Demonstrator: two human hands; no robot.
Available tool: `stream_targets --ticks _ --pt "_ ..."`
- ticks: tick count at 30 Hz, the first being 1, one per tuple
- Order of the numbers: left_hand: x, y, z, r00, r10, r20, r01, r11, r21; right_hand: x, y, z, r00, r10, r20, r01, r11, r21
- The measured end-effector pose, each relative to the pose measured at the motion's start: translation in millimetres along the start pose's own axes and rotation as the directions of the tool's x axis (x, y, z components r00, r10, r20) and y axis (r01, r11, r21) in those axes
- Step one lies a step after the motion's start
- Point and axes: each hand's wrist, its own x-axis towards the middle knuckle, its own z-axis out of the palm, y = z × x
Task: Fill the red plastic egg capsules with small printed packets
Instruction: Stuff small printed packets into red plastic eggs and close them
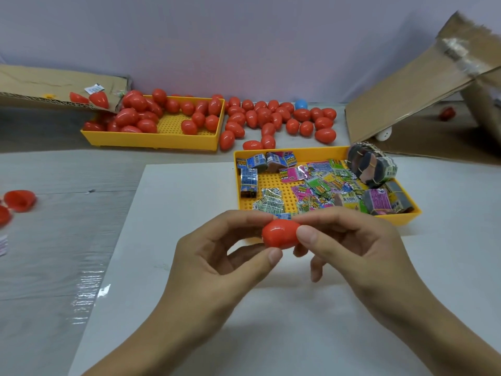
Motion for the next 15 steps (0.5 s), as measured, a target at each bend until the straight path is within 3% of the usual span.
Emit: stream_targets --ticks 4,12,15 --pt "0.7 1.1 -1.8 0.998 0.051 0.023 -0.051 0.999 -0.017 -1.0 -1.2 1.0 1.000 -0.028 -0.001 0.028 0.999 0.024" --pt "0.3 0.3 0.1 1.000 0.010 0.024 -0.010 1.000 0.000 -1.5 0.2 1.8 0.999 -0.035 0.011 0.035 0.999 0.003" --pt "1.2 0.6 0.3 1.000 0.014 -0.018 -0.013 1.000 0.016 2.7 2.0 -7.1 0.977 -0.210 -0.028 0.195 0.942 -0.273"
